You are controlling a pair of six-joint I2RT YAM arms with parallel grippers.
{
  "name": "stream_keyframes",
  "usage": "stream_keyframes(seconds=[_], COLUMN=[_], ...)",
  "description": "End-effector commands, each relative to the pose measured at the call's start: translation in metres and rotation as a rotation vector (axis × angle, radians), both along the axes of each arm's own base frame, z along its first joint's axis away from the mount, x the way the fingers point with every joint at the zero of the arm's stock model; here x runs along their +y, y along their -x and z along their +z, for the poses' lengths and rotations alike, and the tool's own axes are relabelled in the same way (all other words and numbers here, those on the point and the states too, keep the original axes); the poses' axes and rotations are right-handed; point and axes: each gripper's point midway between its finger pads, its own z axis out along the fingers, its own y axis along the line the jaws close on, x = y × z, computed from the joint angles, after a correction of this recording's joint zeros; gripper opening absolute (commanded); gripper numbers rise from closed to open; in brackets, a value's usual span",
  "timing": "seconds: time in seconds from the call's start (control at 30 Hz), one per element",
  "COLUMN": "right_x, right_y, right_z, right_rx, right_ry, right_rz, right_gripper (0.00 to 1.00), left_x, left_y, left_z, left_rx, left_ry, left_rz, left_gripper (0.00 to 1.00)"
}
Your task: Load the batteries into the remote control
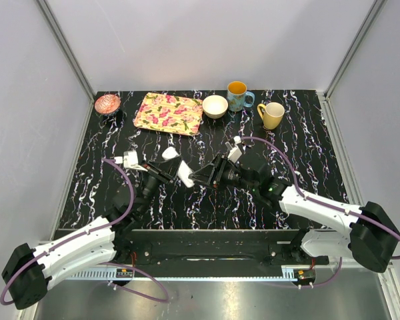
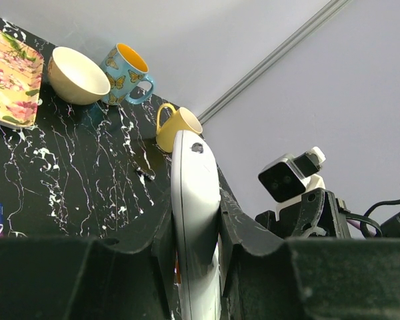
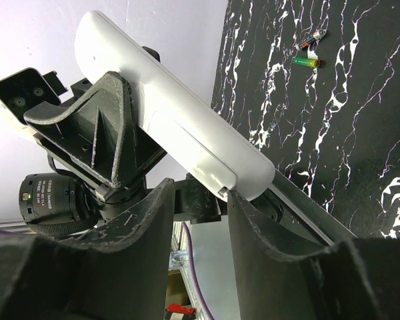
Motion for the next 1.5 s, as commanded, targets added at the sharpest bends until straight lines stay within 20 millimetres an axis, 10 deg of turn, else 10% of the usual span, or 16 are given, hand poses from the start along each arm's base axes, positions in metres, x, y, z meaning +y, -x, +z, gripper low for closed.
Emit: stream_keyframes(seconds=[0.0, 1.47], right_x=[-0.001, -0.011], right_y=[-0.009, -0.003], right_z=[0.051, 0.045], right_rx=[-0.109, -0.098], right_ry=[-0.096, -0.006], right_rz=[-0.03, -0.03], right_gripper=[0.46, 0.56], left_x=[-0.012, -0.012], left_y=[0.012, 0.006], left_z=[0.013, 0.012], left_rx=[-0.021, 0.114], left_ry=[0.039, 0.114], left_rz=[-0.088, -0.069], left_gripper=[0.0, 0.0])
